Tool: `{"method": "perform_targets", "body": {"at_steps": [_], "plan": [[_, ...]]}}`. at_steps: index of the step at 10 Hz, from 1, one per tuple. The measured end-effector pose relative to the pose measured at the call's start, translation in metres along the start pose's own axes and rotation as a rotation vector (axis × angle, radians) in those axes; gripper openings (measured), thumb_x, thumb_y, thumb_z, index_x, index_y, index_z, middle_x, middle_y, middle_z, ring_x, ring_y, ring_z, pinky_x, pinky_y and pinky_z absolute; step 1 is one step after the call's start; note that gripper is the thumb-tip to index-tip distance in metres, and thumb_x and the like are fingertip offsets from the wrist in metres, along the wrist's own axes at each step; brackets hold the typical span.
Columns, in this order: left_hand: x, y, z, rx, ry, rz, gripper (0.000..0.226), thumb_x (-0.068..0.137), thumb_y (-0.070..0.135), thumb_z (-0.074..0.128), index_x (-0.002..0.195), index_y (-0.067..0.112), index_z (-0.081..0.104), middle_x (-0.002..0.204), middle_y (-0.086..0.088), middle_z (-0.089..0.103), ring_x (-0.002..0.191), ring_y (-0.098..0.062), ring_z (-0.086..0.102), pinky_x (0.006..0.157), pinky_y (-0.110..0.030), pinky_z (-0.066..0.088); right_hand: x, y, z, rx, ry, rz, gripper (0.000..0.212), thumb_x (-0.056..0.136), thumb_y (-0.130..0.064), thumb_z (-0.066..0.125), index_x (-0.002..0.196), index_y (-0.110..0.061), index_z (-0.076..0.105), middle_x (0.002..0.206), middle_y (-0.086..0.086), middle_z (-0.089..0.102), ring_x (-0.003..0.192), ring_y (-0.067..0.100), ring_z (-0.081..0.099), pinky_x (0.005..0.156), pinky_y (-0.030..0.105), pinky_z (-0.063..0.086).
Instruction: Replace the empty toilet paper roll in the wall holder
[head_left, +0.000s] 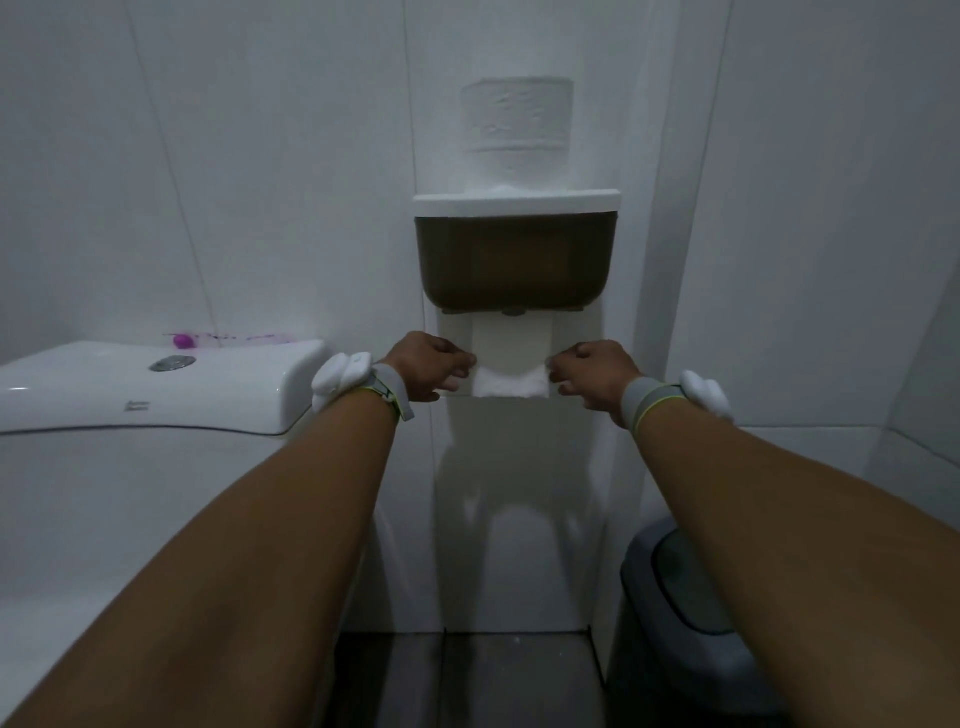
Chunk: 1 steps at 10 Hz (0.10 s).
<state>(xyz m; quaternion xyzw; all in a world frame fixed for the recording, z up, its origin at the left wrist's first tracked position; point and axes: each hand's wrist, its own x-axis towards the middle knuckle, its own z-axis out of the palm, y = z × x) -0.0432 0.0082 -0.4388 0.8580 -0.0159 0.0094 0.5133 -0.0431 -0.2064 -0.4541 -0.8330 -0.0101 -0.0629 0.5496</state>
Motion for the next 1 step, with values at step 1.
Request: {"method": "perform_targets", "body": {"at_steps": [1], "plan": [[-0.0052,0.0018,-0.0058,-0.016,-0.007,-0.029,0.025,0.091,0.030,0.063,0.110,0.014,0.069,0.104,-0.003,0.067,0.084,-0.015,0.063,0.066,-0.023,0.046,-0.0113,-0.0079,-0.0063,-0.004,-0.034,0.054,0.024,0.089,-0.025,0.060,0.105,-0.008,0.069,0.096,0.007,0.070,0.078,0.019,0.063,0.063,0.024,0.042]]}}
